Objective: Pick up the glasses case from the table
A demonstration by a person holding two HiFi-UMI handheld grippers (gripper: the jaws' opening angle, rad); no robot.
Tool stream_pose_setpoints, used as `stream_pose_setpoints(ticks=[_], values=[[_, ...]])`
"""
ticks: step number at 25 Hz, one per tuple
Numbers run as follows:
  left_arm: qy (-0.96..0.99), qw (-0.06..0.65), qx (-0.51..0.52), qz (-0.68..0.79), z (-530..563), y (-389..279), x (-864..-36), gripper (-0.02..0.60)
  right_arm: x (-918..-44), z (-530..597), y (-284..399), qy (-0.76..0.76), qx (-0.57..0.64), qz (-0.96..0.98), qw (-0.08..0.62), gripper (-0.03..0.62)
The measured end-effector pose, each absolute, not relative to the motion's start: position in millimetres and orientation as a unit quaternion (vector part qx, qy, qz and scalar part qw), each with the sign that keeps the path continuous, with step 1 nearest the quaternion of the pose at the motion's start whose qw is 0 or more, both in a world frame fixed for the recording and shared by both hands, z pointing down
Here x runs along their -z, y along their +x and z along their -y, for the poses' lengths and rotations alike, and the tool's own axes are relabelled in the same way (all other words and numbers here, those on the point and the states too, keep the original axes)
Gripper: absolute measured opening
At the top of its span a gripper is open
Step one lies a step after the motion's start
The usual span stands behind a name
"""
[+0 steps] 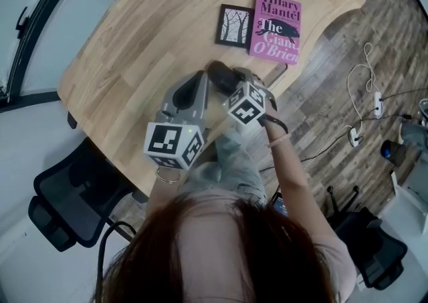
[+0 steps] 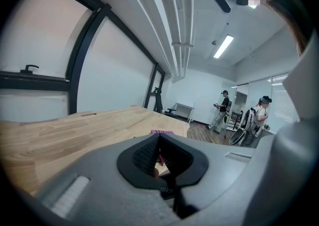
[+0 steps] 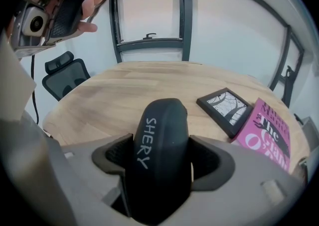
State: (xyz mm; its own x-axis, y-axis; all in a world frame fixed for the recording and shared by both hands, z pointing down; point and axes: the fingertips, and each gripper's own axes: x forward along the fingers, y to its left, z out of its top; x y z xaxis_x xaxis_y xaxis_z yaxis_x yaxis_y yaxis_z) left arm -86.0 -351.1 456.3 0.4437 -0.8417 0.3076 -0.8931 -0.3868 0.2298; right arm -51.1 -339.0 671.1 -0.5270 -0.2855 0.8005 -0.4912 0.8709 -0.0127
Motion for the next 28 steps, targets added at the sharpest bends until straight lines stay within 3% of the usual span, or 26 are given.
stream_pose_setpoints(ticks=[28], values=[[0.843, 0.146, -0.058, 0.514, 317, -68, -427, 0.009, -608, 328, -13, 0.367, -0.161, 0.861, 0.313, 0.345]])
